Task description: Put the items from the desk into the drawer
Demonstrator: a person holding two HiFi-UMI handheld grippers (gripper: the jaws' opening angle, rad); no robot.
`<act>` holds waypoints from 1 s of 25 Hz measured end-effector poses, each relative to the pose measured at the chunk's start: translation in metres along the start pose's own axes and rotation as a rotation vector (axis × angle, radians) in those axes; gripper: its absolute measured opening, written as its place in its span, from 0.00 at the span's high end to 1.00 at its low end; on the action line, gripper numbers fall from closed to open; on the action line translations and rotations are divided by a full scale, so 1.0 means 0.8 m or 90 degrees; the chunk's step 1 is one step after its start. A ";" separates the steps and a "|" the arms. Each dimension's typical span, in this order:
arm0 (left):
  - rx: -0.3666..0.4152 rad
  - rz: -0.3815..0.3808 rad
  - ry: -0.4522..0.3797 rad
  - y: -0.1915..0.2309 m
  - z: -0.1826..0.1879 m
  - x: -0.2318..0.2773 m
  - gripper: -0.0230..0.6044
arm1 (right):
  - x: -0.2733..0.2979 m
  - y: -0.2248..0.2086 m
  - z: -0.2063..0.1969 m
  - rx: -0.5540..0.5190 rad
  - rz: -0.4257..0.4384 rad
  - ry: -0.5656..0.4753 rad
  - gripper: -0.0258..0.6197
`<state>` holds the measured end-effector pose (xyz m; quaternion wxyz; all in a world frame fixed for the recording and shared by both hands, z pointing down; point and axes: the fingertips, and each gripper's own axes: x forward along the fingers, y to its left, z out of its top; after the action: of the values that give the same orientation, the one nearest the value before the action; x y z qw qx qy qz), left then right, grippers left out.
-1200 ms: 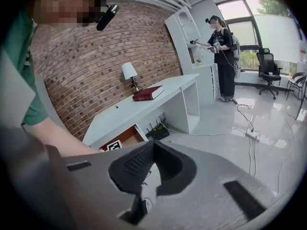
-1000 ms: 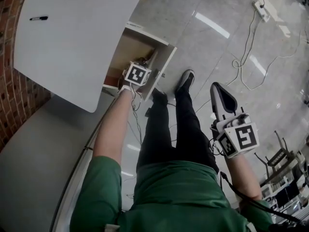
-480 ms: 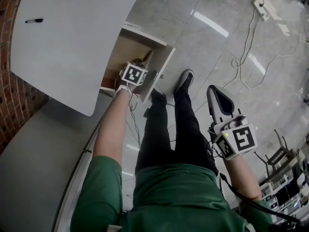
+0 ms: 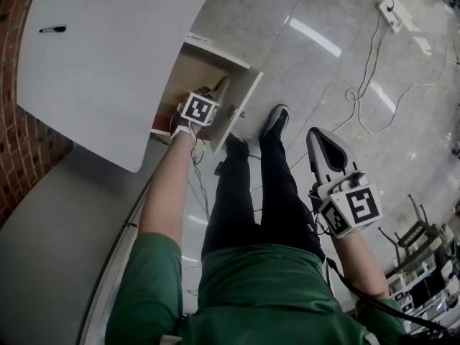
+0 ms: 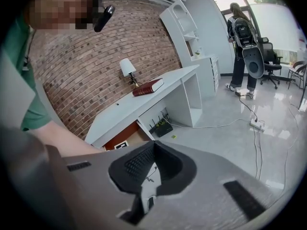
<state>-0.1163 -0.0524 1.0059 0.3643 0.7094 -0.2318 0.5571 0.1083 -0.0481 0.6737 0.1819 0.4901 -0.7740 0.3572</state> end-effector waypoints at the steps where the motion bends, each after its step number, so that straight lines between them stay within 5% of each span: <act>1: 0.001 0.013 -0.010 0.002 0.004 -0.001 0.94 | 0.000 0.000 0.001 -0.001 0.000 -0.001 0.96; 8: -0.024 0.012 -0.025 -0.018 0.005 -0.002 0.68 | 0.000 0.006 0.010 -0.004 0.003 -0.014 0.96; 15: -0.111 -0.073 -0.020 -0.018 -0.004 -0.003 0.68 | -0.002 0.018 0.004 -0.001 0.021 -0.002 0.96; 21: -0.173 -0.056 -0.044 0.006 -0.013 -0.010 0.64 | 0.000 0.023 -0.003 -0.006 0.030 -0.002 0.96; 25: -0.128 -0.025 -0.072 -0.006 -0.006 -0.030 0.63 | -0.005 0.027 0.005 -0.004 0.030 -0.012 0.96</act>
<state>-0.1223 -0.0473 0.9823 0.4307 0.7039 -0.2932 0.4827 0.0914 -0.0426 0.6601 0.1674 0.4743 -0.7884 0.3541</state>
